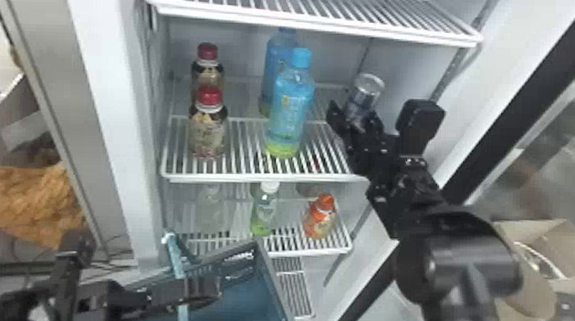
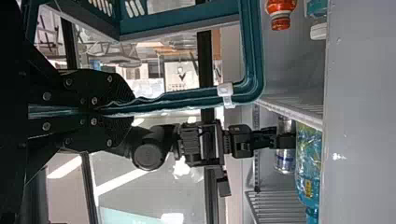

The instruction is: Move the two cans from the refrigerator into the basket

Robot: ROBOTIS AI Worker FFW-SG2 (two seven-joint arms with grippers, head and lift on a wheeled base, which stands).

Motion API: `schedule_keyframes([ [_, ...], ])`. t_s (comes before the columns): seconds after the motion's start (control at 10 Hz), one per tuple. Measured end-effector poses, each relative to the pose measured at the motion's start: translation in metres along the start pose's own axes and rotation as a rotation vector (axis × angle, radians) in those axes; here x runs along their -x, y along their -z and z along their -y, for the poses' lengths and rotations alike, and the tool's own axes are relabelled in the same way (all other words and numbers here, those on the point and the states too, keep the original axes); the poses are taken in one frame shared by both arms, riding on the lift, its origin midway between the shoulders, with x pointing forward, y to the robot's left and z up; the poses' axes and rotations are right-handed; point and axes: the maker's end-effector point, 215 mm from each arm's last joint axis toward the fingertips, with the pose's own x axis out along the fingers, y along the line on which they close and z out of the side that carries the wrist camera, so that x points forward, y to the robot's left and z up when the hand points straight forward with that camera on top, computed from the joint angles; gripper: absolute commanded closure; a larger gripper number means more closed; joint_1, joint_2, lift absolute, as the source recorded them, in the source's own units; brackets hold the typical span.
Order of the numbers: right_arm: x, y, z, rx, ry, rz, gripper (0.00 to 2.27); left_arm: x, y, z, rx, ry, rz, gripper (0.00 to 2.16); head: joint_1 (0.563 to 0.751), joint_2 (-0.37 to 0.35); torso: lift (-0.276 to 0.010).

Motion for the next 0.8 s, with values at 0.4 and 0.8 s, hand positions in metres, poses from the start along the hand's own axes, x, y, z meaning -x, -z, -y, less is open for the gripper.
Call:
schedule_keyframes([
  [0.4, 0.061, -0.005, -0.010, -0.011, -0.029, -0.002, 1.28, 0.001, 0.003, -0.003, 0.009, 0.000, 0.004, 1.19, 0.695, -0.241, -0.025],
  [0.8, 0.136, 0.002, -0.023, -0.025, -0.091, -0.068, 1.28, 0.001, 0.004, -0.003, 0.012, -0.001, 0.002, 1.19, 0.695, -0.257, -0.025],
])
